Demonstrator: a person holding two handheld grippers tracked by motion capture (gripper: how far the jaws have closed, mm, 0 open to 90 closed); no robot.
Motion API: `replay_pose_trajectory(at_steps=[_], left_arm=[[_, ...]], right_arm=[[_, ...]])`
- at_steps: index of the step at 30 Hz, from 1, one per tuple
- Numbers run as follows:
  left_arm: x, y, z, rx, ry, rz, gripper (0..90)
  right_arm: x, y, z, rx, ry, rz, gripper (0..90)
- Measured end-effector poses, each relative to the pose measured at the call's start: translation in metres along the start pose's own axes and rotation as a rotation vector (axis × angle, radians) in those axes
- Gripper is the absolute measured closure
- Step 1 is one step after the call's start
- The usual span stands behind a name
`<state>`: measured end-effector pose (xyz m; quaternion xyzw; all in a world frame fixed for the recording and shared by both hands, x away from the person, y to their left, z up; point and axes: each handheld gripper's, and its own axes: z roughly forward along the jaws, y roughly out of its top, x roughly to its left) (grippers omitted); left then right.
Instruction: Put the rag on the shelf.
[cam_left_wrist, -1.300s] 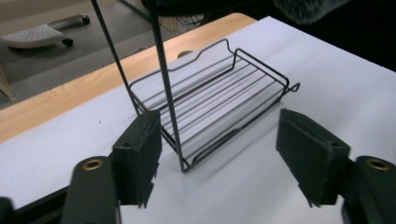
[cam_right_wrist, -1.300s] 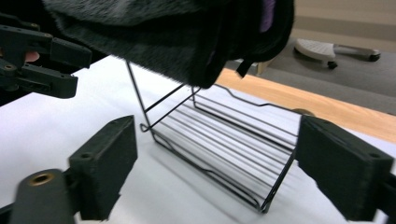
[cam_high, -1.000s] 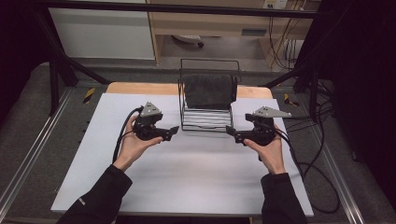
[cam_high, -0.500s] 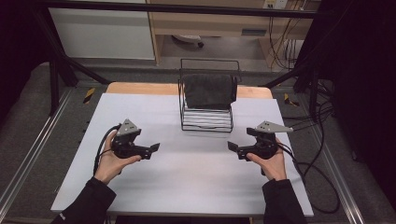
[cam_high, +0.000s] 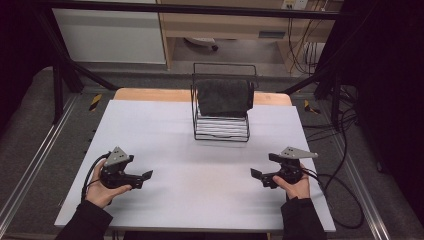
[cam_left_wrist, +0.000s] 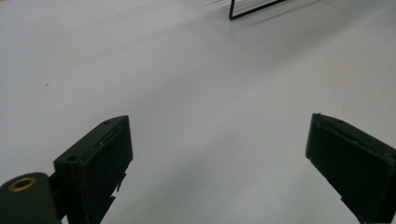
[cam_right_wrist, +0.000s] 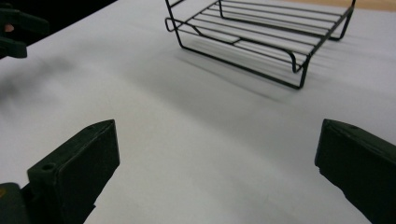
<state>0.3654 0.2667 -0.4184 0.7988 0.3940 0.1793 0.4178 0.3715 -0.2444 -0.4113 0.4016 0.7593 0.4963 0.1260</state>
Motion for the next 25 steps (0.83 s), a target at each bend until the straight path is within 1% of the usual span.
replay_pose_trajectory(at_steps=[2,7,8,11,13,14,18,25], left_arm=[[0.003,-0.007,-0.002,-0.001,0.002,-0.009,7.5],[0.011,-0.022,-0.003,0.016,0.017,-0.011,7.5],[0.012,-0.025,-0.004,0.017,0.019,-0.015,7.4],[0.014,-0.030,-0.006,0.013,0.019,-0.027,7.4],[0.014,-0.033,-0.006,0.010,0.018,-0.029,7.4],[0.014,-0.035,-0.006,0.014,0.017,-0.021,7.4],[0.013,-0.039,-0.004,0.033,0.020,-0.002,7.4],[0.014,-0.042,-0.004,0.039,0.021,-0.003,7.4]], right_arm=[[-0.004,-0.007,-0.002,0.010,0.001,0.003,0.7],[-0.011,-0.023,-0.006,0.035,-0.003,-0.008,0.7],[-0.012,-0.026,-0.008,0.037,0.000,0.000,0.7],[-0.014,-0.034,-0.010,0.043,0.000,-0.003,0.7],[-0.015,-0.039,-0.011,0.056,-0.003,-0.010,0.7],[-0.016,-0.041,-0.012,0.065,-0.005,-0.007,0.7],[-0.016,-0.044,-0.013,0.068,-0.010,-0.001,0.7],[-0.016,-0.046,-0.011,0.084,-0.012,-0.016,0.7]])
